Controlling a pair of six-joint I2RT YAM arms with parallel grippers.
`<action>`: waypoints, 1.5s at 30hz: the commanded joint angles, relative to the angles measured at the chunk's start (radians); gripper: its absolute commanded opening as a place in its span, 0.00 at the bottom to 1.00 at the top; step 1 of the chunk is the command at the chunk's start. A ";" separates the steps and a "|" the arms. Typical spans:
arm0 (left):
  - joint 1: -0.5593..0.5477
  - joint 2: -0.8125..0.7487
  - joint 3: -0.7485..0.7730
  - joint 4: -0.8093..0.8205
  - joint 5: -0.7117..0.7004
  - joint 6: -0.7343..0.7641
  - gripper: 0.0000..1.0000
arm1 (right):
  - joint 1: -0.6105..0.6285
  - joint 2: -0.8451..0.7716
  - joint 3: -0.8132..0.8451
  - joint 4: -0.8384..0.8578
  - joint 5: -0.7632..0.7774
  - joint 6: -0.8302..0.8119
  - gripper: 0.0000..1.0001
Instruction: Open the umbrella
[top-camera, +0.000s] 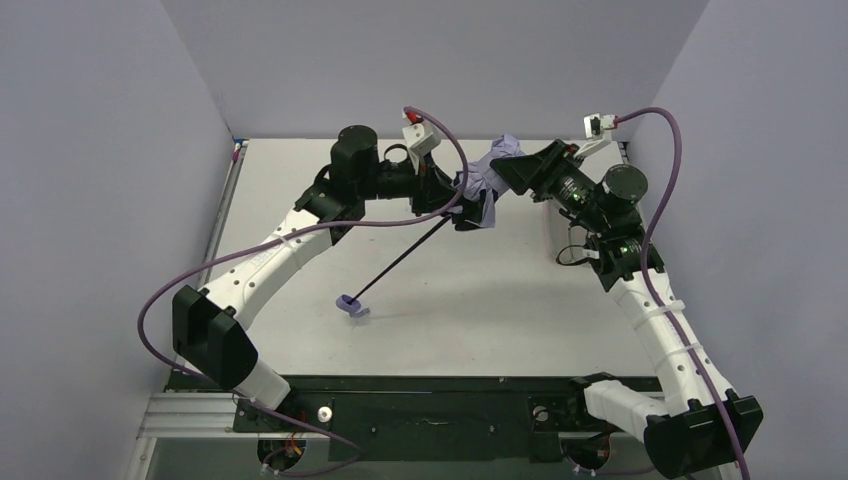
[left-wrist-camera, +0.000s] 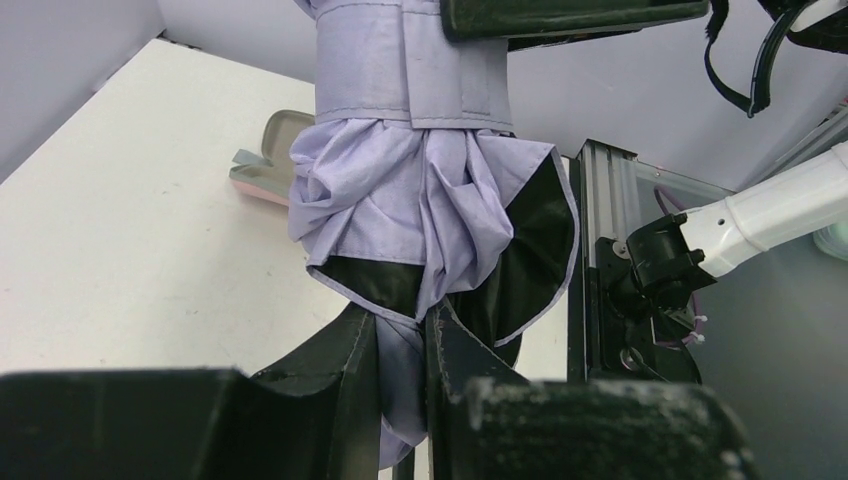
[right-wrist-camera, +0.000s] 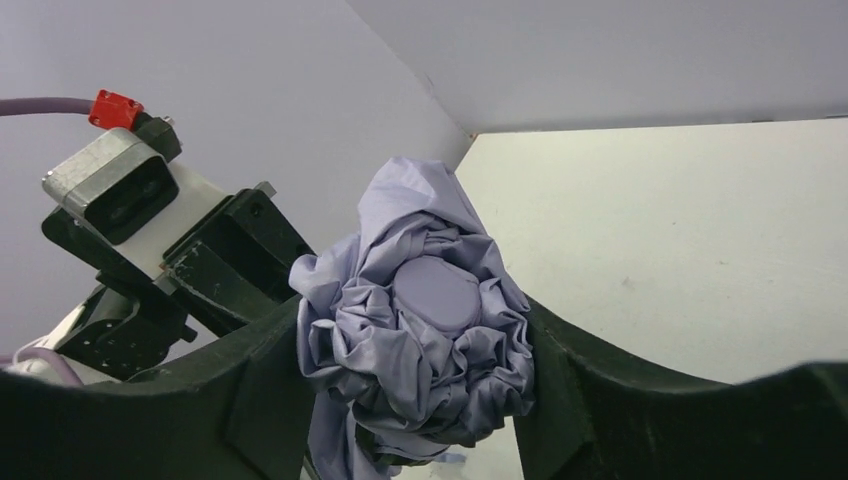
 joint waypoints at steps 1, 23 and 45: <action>-0.015 -0.045 0.041 0.090 0.067 -0.016 0.00 | -0.004 0.008 -0.016 0.123 -0.028 0.063 0.49; -0.031 0.037 0.093 -0.080 0.194 -0.079 0.97 | -0.004 0.021 -0.015 0.415 -0.201 0.102 0.00; -0.077 -0.023 0.120 -0.021 -0.645 0.013 0.00 | -0.029 0.008 0.159 -0.208 0.156 -0.177 0.57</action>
